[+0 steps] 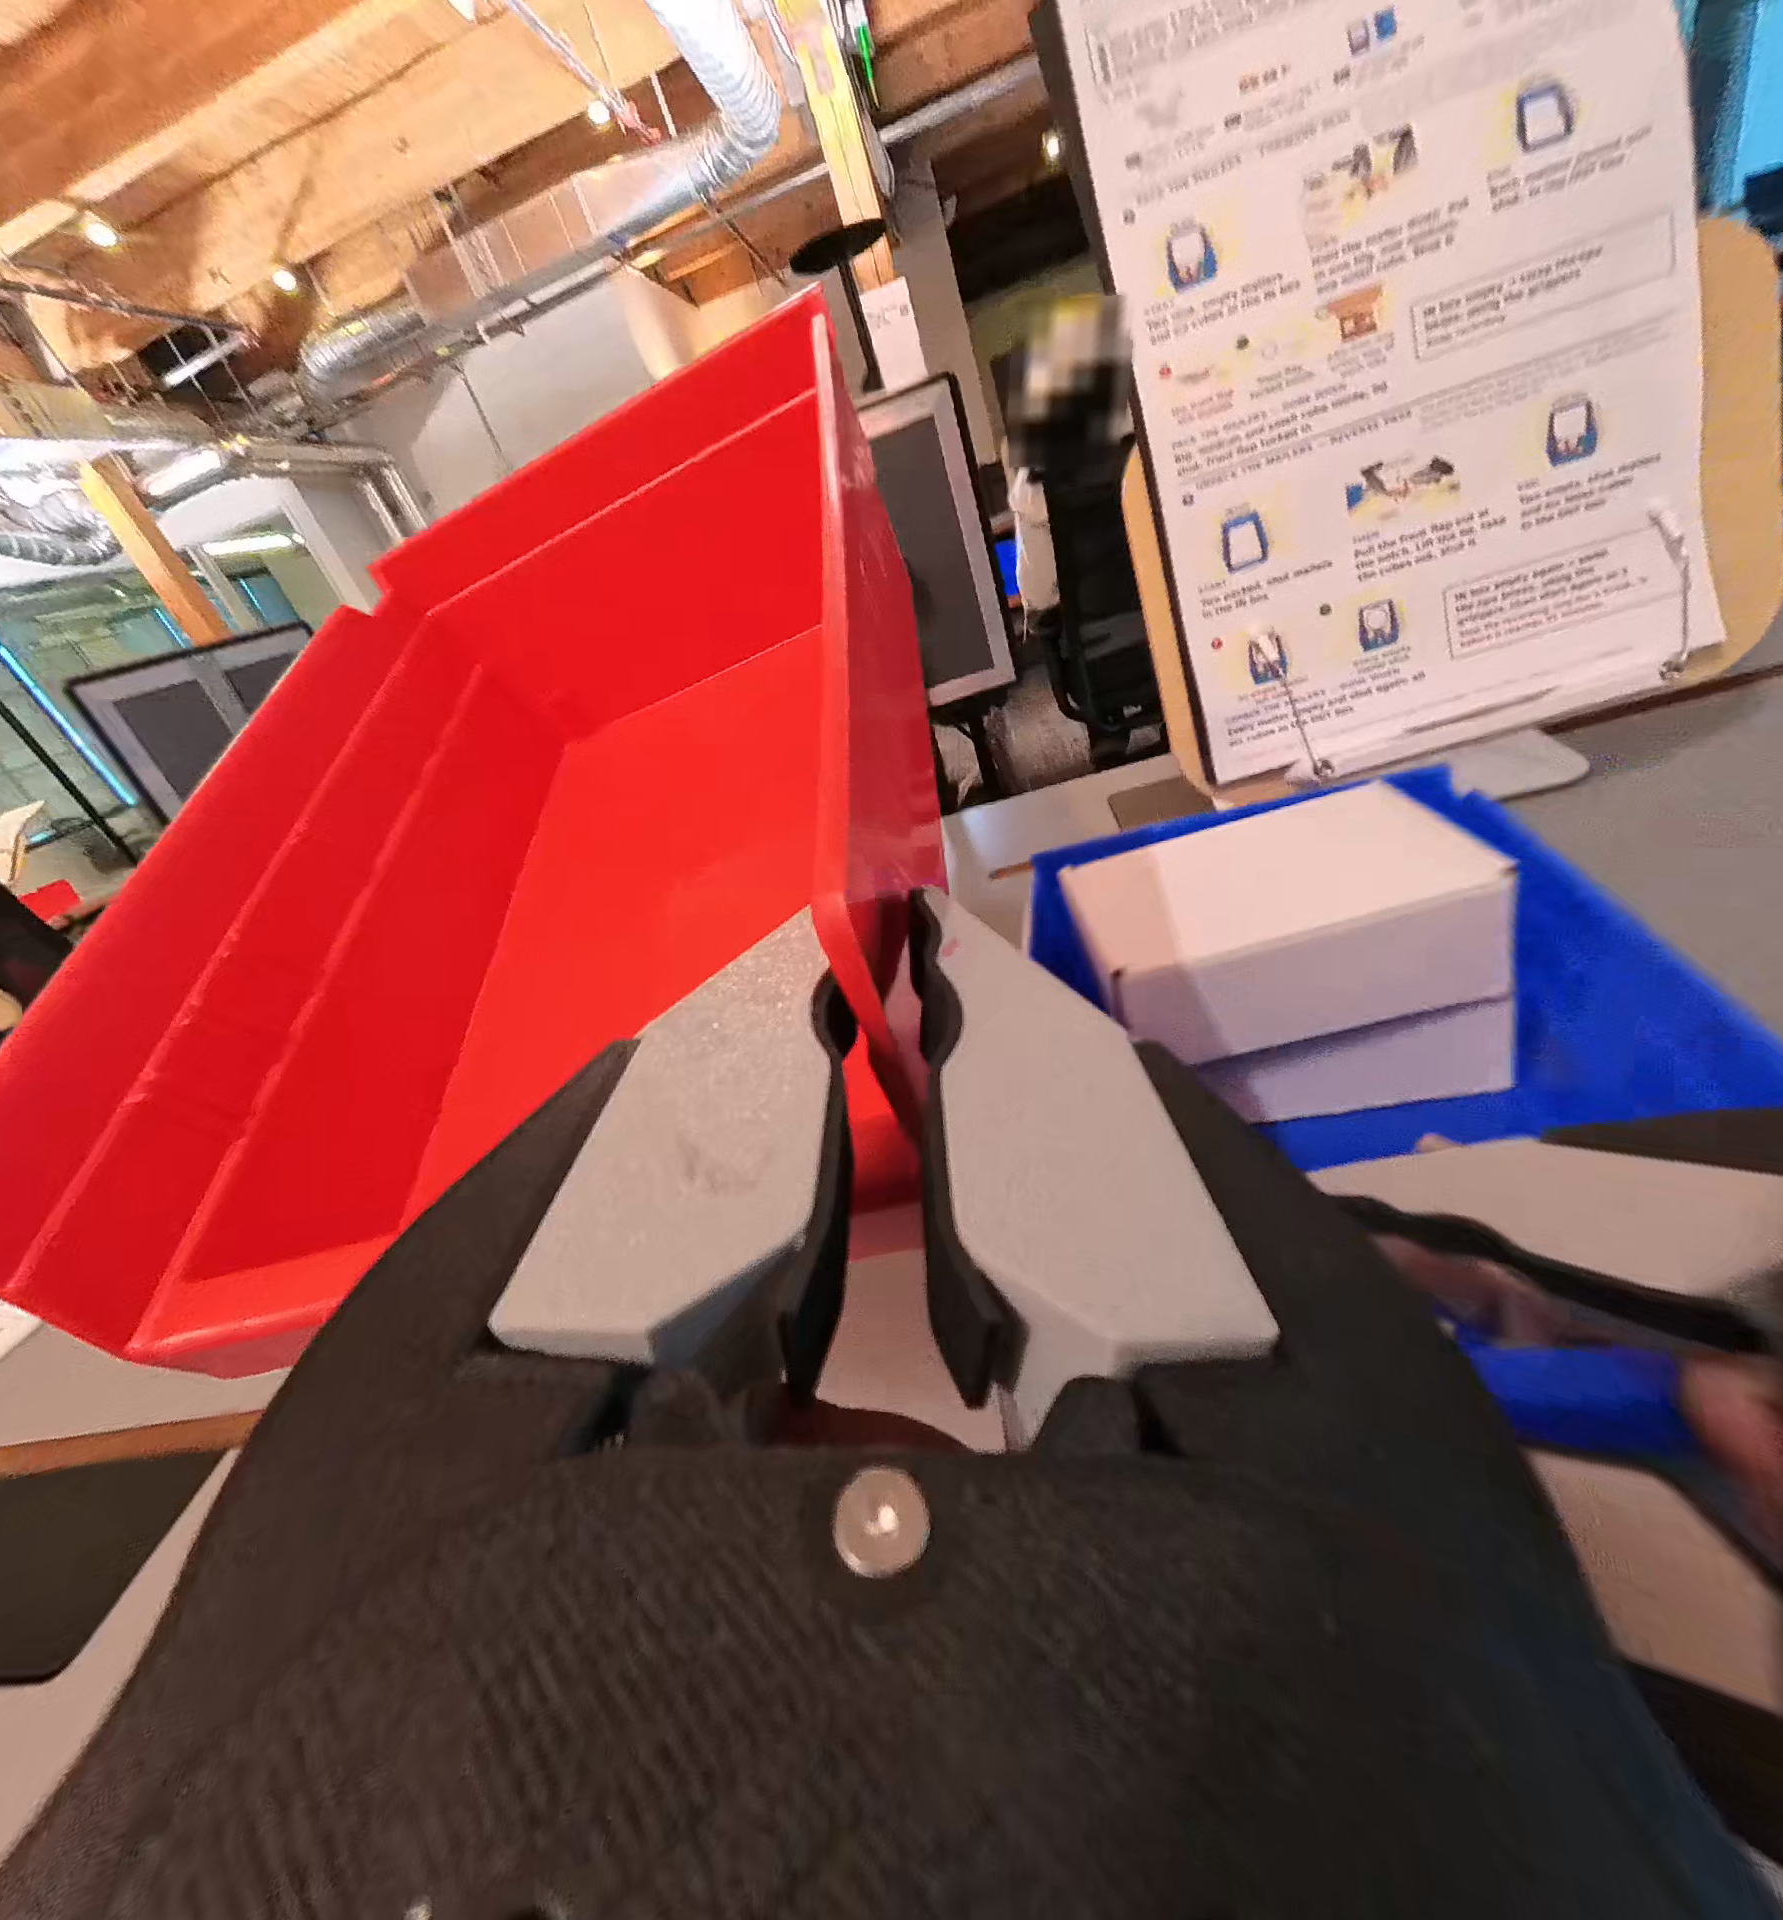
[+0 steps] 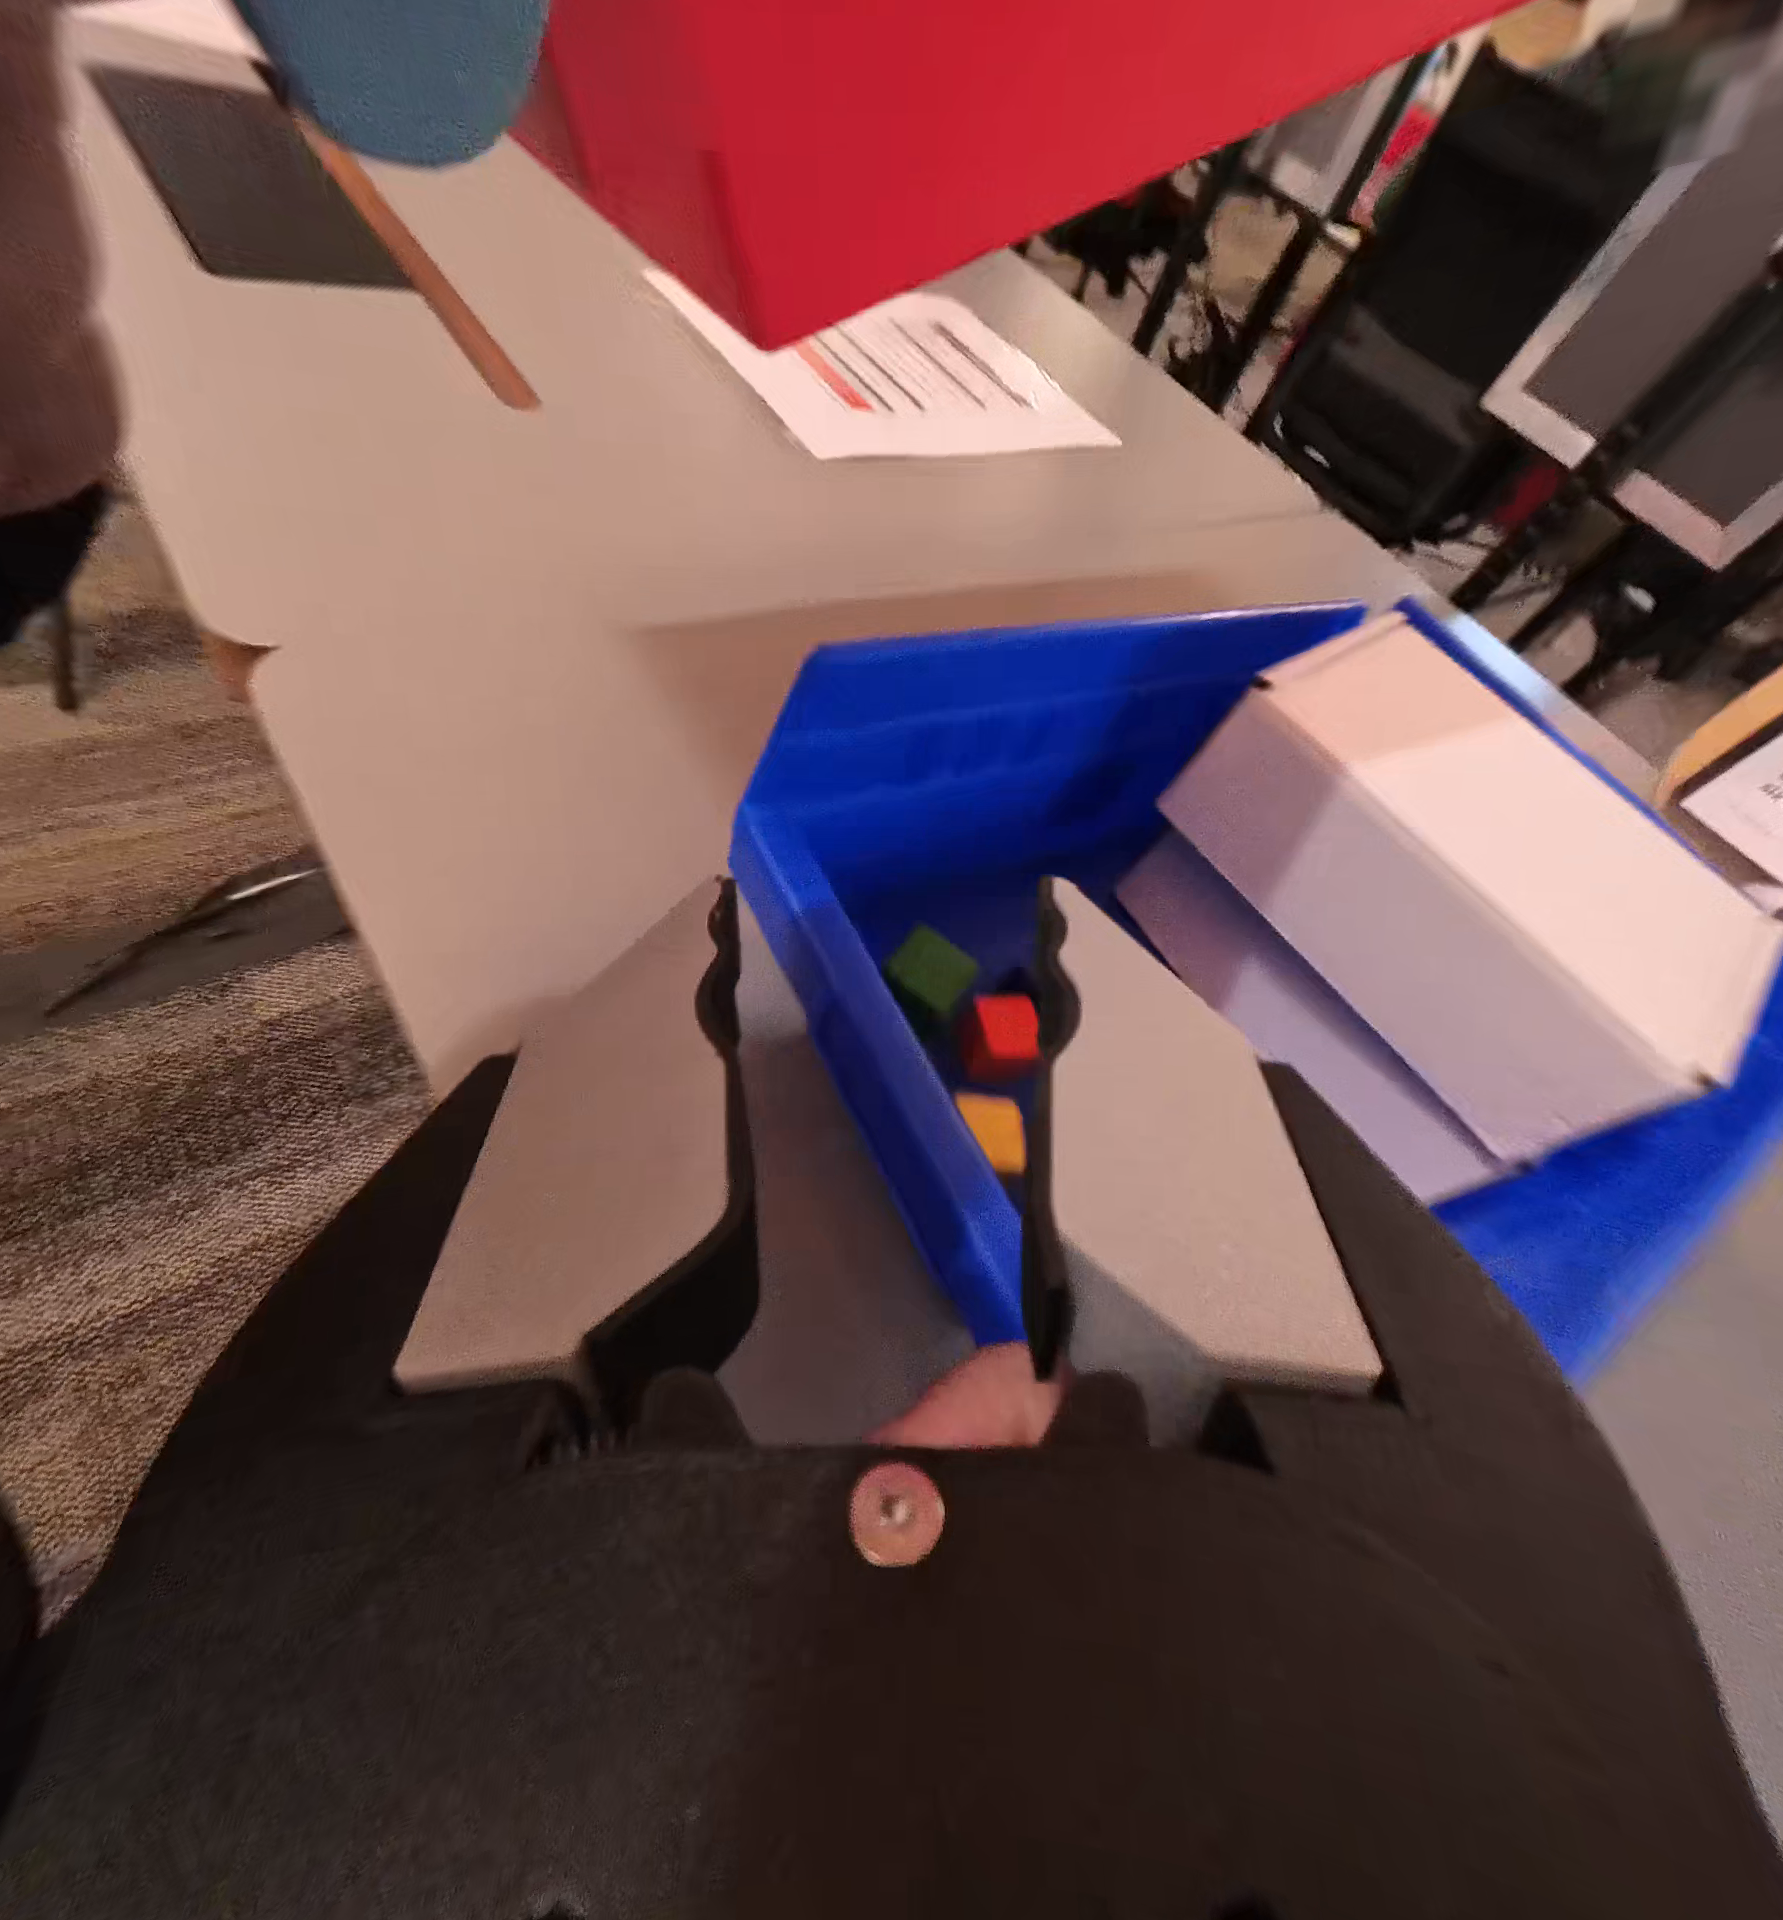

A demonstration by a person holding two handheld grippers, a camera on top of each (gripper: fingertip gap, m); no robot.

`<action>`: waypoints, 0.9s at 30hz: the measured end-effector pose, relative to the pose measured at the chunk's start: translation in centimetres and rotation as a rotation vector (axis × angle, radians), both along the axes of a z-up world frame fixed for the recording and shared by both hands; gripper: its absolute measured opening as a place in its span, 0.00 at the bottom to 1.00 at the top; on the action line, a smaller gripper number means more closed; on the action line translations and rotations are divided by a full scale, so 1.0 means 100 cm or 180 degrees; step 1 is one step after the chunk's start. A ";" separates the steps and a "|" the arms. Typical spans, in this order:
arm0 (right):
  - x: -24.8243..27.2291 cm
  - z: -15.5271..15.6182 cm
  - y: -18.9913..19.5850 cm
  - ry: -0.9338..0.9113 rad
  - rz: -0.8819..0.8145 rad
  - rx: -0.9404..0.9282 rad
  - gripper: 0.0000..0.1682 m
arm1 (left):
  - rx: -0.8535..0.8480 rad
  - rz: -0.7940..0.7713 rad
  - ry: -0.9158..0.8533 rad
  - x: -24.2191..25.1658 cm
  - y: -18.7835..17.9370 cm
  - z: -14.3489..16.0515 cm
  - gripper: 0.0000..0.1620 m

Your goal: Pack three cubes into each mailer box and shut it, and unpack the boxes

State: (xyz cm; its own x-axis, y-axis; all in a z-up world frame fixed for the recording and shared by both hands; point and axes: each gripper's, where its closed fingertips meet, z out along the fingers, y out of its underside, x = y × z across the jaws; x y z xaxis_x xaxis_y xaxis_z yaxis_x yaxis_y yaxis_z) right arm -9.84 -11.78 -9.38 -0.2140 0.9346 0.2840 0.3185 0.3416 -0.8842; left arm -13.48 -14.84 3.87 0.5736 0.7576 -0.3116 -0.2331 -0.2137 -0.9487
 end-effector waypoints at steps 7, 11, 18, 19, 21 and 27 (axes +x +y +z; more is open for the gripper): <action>0.093 0.042 0.114 0.0463 -0.0277 0.0078 0.33 | 0.0105 -0.0599 0.0472 0.059 0.027 0.035 0.02; 0.150 0.062 0.210 0.0589 -0.0745 -0.0077 0.30 | -0.0013 -0.1275 0.0528 0.116 0.079 0.031 0.01; 0.219 0.104 0.299 0.0686 -0.1147 -0.0075 0.28 | -0.0675 -0.2419 0.0245 0.222 0.174 -0.034 0.02; 0.227 0.107 0.308 0.0692 -0.1228 -0.0059 0.25 | -0.0754 -0.2528 0.0196 0.232 0.184 -0.045 0.03; 0.236 0.101 0.317 0.0574 -0.1341 -0.0113 0.25 | -0.0900 -0.2671 0.0069 0.248 0.205 -0.071 0.03; 0.248 0.077 0.342 0.0325 -0.1759 0.0577 0.28 | -0.1224 -0.2308 0.0110 0.252 0.253 -0.126 0.10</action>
